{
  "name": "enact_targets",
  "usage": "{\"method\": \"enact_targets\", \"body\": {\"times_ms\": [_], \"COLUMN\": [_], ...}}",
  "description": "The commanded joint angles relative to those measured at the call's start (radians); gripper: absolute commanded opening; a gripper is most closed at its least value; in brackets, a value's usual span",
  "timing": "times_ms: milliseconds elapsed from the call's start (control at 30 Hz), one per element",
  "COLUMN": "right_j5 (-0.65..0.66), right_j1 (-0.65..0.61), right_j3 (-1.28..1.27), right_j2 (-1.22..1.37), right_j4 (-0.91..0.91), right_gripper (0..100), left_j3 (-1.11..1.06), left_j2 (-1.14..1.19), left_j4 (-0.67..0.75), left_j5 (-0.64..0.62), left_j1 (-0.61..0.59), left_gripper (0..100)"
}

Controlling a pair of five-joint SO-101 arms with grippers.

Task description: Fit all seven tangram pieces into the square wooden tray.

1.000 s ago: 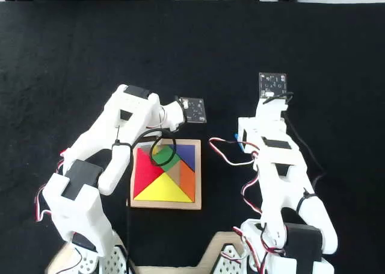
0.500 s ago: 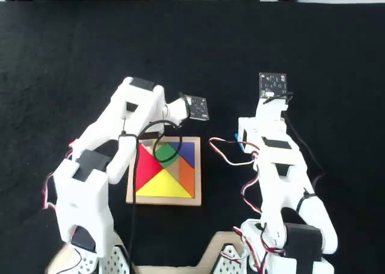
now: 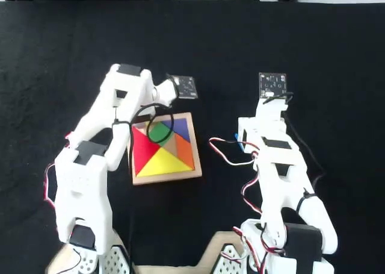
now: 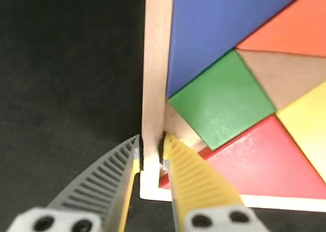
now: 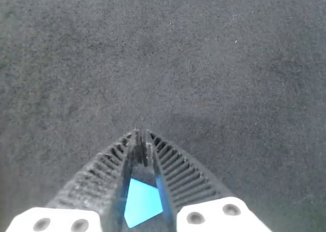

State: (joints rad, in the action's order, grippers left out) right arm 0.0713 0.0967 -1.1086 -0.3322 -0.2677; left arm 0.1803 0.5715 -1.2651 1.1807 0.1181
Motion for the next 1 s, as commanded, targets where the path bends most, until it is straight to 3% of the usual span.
{"method": "enact_targets", "body": {"times_ms": [0,700,967], "right_j5": [0.011,0.011,0.011], "right_j1": [-0.018,-0.018,-0.018], "right_j3": [0.056,0.056,0.056], "right_j2": [0.005,0.005,0.005], "right_j4": [0.023,0.025,0.025], "right_gripper": [2.1,2.1,2.1], "left_j3": [0.053,0.059,0.101], "left_j2": [-0.008,-0.008,-0.008], "left_j4": [-0.003,-0.074,-0.078], "left_j5": [0.011,0.005,-0.098], "left_j1": [-0.035,0.099,0.094], "left_gripper": [3,3,21]}}
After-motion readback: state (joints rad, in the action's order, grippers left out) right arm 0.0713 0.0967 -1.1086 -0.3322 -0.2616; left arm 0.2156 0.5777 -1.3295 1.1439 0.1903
